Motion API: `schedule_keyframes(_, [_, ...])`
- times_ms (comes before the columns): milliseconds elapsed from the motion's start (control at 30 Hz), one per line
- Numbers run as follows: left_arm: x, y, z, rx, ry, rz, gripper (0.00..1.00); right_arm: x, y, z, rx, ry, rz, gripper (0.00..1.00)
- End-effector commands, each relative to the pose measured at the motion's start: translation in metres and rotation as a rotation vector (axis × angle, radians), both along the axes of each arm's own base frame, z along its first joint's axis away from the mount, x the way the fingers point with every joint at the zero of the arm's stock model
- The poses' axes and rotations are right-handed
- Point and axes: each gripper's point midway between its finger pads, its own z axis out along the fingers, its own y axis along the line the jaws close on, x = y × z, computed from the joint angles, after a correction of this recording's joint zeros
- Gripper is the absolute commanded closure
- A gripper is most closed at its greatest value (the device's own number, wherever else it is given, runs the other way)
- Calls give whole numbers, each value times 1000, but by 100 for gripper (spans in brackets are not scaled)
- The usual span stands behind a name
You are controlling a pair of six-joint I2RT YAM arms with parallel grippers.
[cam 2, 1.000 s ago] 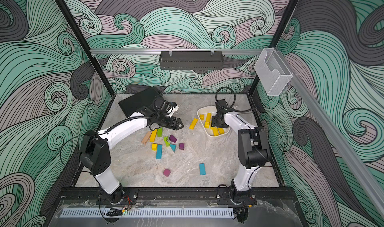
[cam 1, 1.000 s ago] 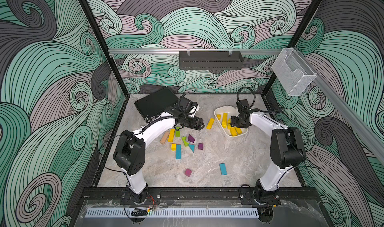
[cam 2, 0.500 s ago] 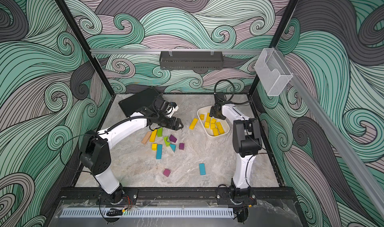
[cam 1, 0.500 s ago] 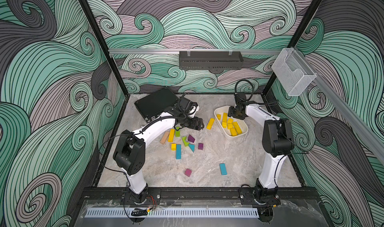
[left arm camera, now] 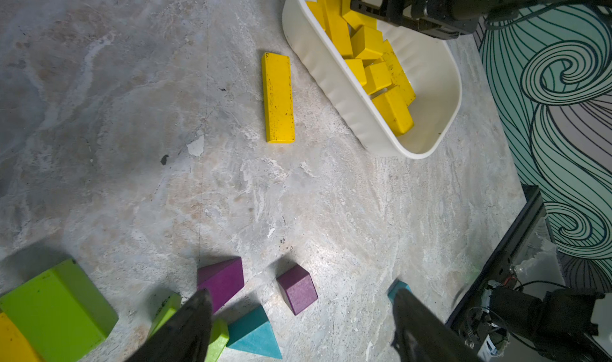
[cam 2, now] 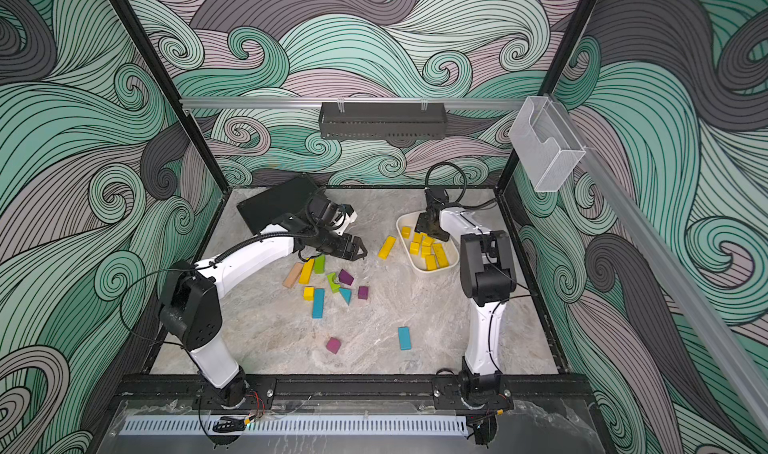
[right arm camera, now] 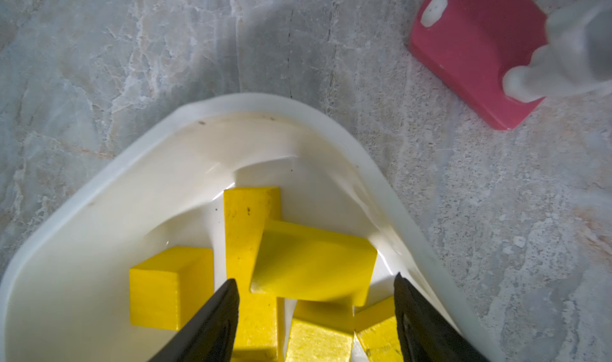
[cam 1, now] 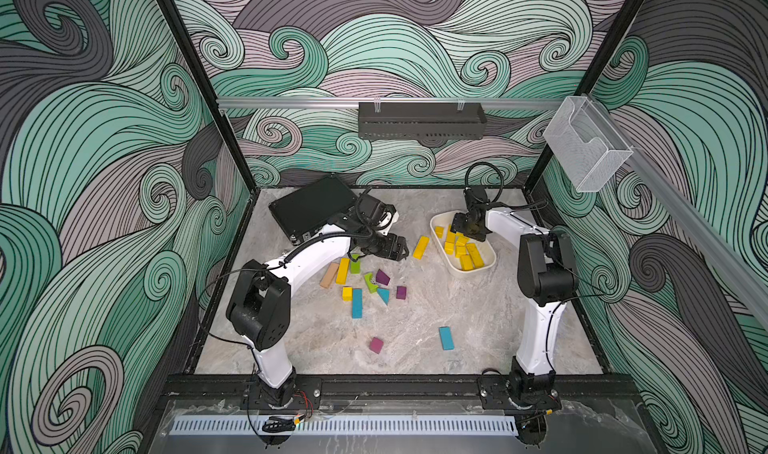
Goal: Pick out the yellow building blocks
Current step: Place the building block in the storage box.
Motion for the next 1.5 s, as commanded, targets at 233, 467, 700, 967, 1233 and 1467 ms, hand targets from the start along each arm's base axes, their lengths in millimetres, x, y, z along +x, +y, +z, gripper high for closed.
schedule_keyframes(233, [-2,-4,-3,-9,22,-17,15,10,2,8,8,-35,-2,20])
schedule_keyframes(467, [-2,-4,0,-9,14,-16,15,12,14,25,30,-81,39,35])
schedule_keyframes(700, [-2,-1,4,-5,0,-12,15,8,23,46,18,-114,80,37])
schedule_keyframes(967, [2,10,16,17,-58,4,15,-1,38,81,16,-154,143,36])
schedule_keyframes(1233, [-2,29,37,62,-127,45,15,-27,82,130,96,-223,290,36])
schedule_keyframes(1467, [-11,52,57,94,-207,89,15,-69,138,157,118,-256,450,37])
